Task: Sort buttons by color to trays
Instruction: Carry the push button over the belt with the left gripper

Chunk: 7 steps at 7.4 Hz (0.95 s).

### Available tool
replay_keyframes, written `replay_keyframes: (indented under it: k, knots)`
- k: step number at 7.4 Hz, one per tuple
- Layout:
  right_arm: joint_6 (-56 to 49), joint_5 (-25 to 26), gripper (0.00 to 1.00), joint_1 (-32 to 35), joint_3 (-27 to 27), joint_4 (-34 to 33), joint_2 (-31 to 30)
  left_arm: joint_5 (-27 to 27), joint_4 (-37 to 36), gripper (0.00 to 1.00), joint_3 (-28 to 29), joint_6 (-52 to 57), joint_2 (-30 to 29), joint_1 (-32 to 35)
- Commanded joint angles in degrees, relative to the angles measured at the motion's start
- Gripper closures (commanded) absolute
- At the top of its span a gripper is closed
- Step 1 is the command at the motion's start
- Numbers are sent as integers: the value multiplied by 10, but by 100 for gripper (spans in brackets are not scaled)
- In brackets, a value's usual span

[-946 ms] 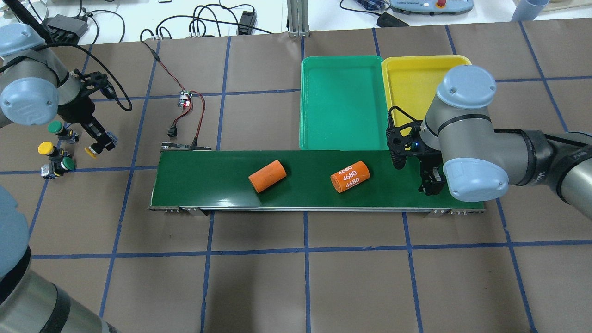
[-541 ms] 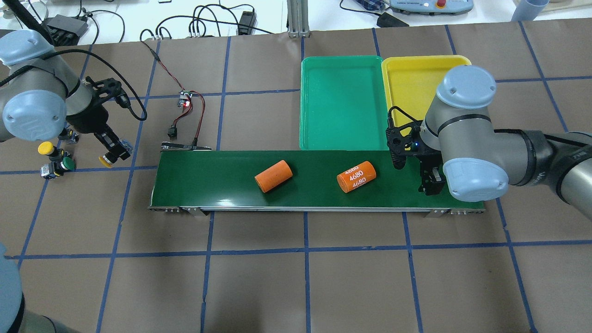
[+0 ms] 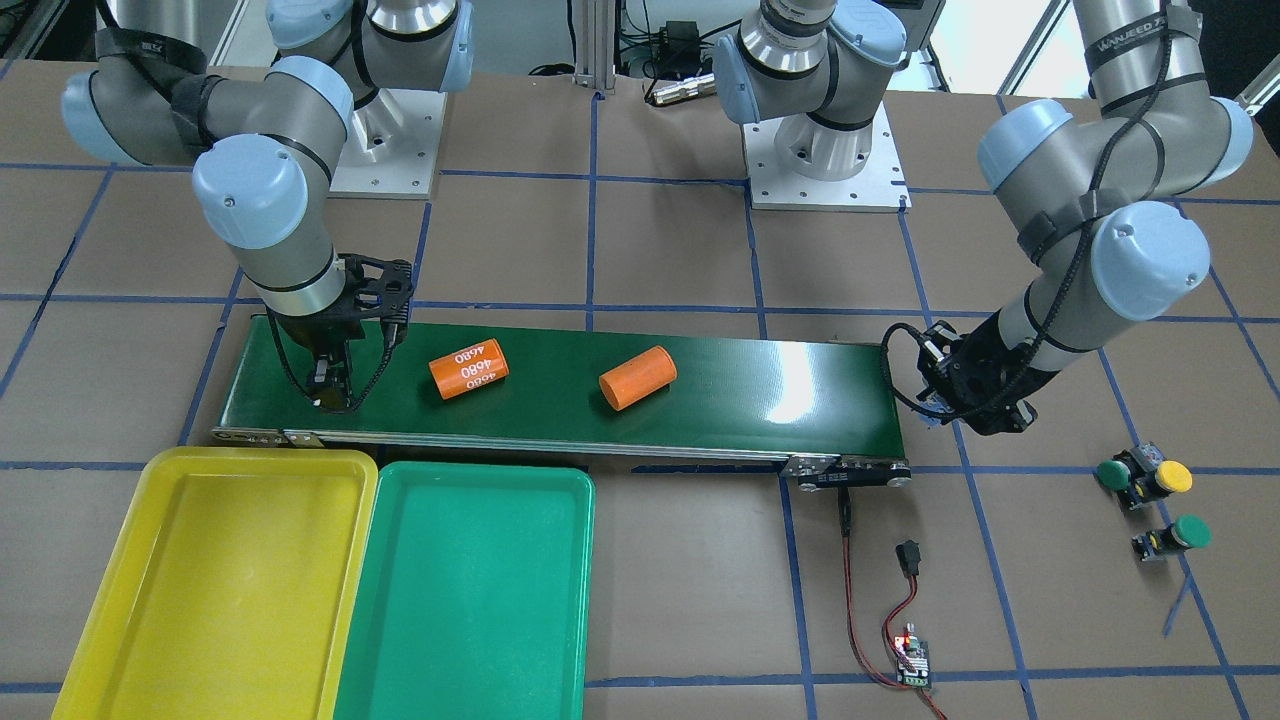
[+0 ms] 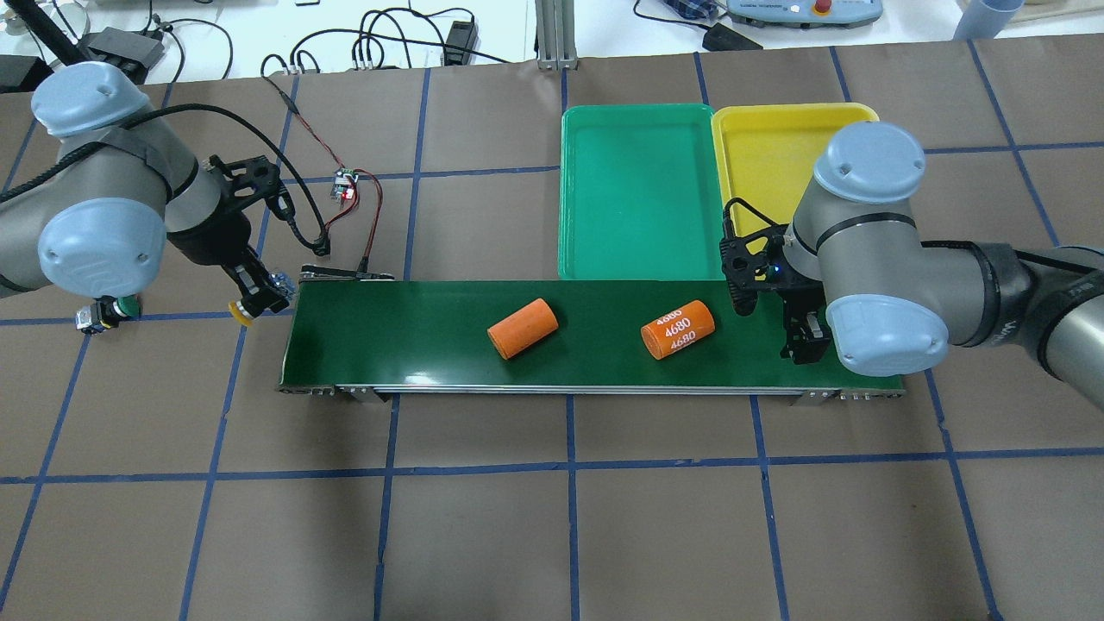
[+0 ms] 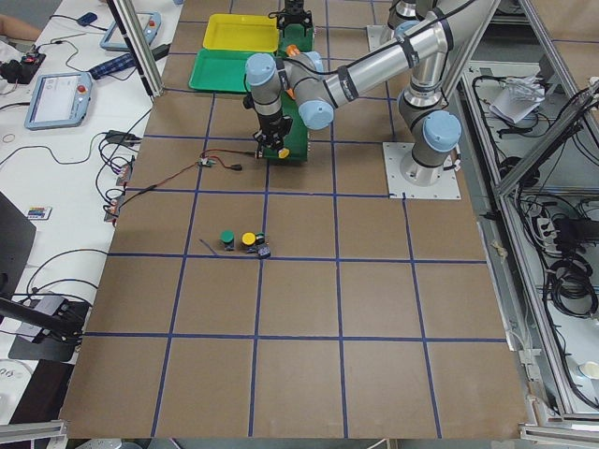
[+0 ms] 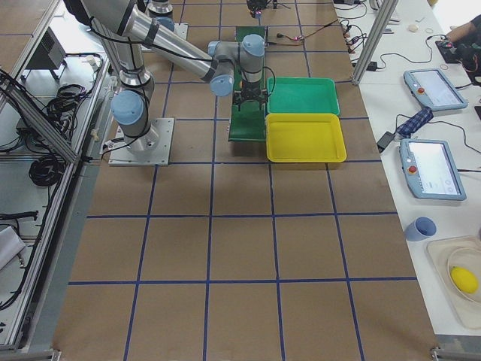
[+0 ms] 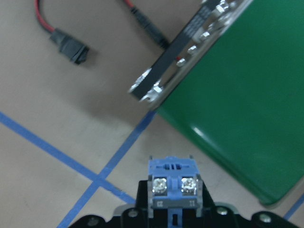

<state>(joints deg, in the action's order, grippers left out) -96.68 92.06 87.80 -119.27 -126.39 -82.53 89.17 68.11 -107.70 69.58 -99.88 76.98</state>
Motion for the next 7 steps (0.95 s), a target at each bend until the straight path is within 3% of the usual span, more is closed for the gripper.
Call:
replay_keyframes:
  k: [1,7]
  knots:
    - [0,0,0,0,-1,0,0,2,-10,100,-24,26,20,48]
    - [0,1,0,0,0,0,0,2,-45,100,-48,38,7,104]
